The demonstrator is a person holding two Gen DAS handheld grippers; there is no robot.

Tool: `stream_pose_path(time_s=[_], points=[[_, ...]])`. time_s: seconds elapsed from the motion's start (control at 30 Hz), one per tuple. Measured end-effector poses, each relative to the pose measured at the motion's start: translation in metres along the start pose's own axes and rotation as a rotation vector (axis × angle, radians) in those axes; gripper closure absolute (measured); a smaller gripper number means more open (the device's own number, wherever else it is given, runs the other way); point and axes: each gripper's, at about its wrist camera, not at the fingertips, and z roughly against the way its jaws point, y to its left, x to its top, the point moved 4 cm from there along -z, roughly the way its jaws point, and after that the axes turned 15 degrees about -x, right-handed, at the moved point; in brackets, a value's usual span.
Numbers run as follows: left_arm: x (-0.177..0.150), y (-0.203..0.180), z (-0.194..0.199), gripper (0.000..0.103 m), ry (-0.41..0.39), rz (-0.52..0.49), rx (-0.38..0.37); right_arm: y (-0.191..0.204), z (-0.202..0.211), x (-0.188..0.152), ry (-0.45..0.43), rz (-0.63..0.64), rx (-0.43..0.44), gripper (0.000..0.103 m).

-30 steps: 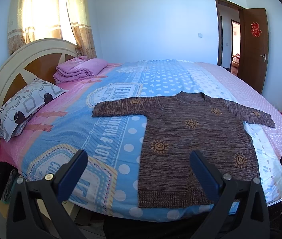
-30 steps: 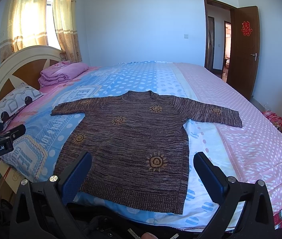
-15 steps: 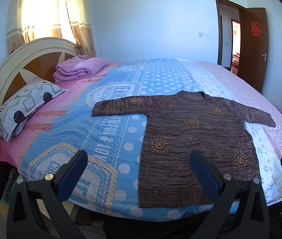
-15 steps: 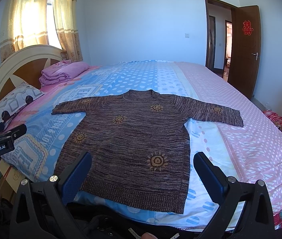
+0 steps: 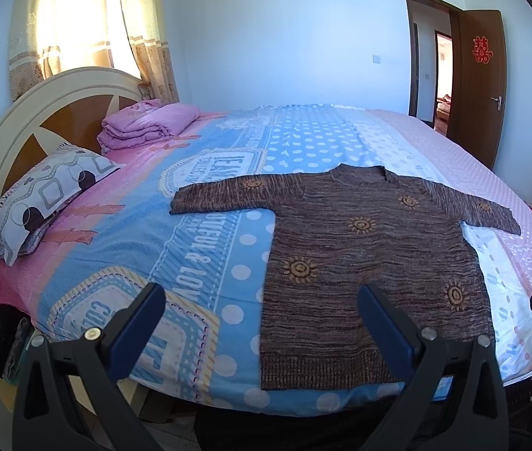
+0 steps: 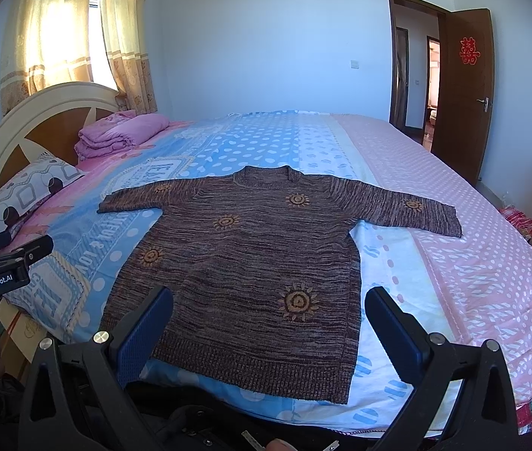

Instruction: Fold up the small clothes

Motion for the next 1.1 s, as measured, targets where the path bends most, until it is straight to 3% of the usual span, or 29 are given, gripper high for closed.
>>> stream_pose_path(time_s=[0.23,0.53,0.8,1.1], points=[[0.005,0.003,-0.015,0.0,0.002,-0.024,0.027,-0.008,-0.018,0.004,0.01,-0.005,-0.01,0.001],[0.02,0.015,-0.074,0.0,0.062,-0.057,0.091,-0.036,-0.077,0.008,0.072,-0.036,-0.065,0.001],[0.038,0.014,-0.143,0.0,0.122,-0.095,0.131,-0.08,-0.148,0.012,0.168,-0.11,-0.145,0.001],[0.07,0.013,-0.208,0.0,0.097,-0.144,0.181,-0.148,-0.223,0.027,0.278,-0.194,-0.238,0.001]])
